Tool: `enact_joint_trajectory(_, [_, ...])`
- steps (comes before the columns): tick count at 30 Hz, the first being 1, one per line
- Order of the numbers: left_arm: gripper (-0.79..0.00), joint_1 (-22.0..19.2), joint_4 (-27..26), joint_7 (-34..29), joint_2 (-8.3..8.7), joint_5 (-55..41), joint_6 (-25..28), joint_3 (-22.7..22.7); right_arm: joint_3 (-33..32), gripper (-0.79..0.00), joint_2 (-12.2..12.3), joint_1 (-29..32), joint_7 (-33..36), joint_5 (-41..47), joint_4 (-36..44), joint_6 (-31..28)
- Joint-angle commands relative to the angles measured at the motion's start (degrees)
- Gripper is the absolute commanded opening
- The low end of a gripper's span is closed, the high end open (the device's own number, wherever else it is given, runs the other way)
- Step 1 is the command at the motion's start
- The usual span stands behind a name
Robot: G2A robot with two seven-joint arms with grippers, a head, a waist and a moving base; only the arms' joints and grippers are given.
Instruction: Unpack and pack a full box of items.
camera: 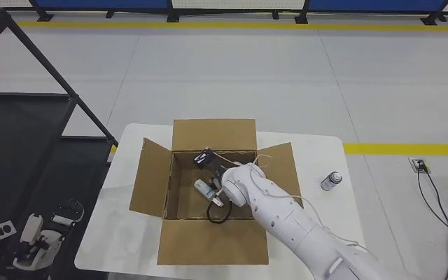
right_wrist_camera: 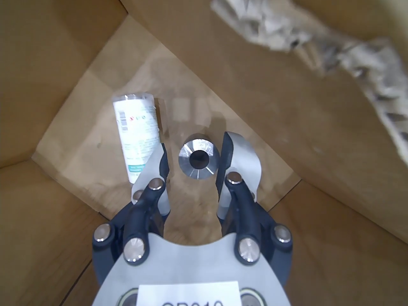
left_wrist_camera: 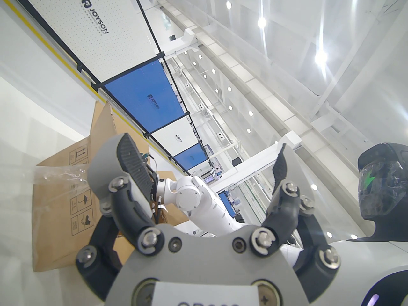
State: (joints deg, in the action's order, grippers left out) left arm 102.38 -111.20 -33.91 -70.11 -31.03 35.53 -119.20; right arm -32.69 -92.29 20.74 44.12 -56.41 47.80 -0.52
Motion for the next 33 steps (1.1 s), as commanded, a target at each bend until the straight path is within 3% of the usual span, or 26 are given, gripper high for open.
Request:
enact_joint_trajectory(1, [0.0,0.0,0.0,0.0,0.0,0.0,0.0,0.0,-1.7,-0.431,1.2,1.6,1.0,-1.7,4.8,0.6])
enact_joint_trajectory(8, [0.0,0.0,0.0,0.0,0.0,0.0,0.0,0.0,-13.2,-0.394,7.9,13.8,5.9,-14.0,32.9,3.9])
enact_joint_trajectory(9, [0.0,0.0,0.0,0.0,0.0,0.0,0.0,0.0,-15.8,-0.308,8.9,16.7,6.8,-16.3,37.8,4.4])
enact_joint_trajectory(10, [0.0,0.0,0.0,0.0,0.0,0.0,0.0,0.0,-18.7,-0.163,10.0,19.6,7.9,-18.5,42.5,4.4])
enact_joint_trajectory(12, [0.0,0.0,0.0,0.0,0.0,0.0,0.0,0.0,-25.1,-0.028,11.7,25.5,9.1,-23.0,51.3,5.4])
enact_joint_trajectory(17, [0.0,0.0,0.0,0.0,0.0,0.0,0.0,0.0,-42.0,0.0,14.5,39.9,6.1,-29.5,67.4,8.3])
enact_joint_trajectory(22, [0.0,0.0,0.0,0.0,0.0,0.0,0.0,0.0,-53.6,0.0,15.4,45.7,4.2,-32.3,64.8,12.6])
enact_joint_trajectory(26, [0.0,0.0,0.0,0.0,0.0,0.0,0.0,0.0,-58.1,0.0,15.8,45.1,4.3,-30.3,57.1,10.4])
enact_joint_trajectory(33, [0.0,0.0,0.0,0.0,0.0,0.0,0.0,0.0,-60.2,0.0,16.2,41.1,3.2,-24.6,43.2,3.9])
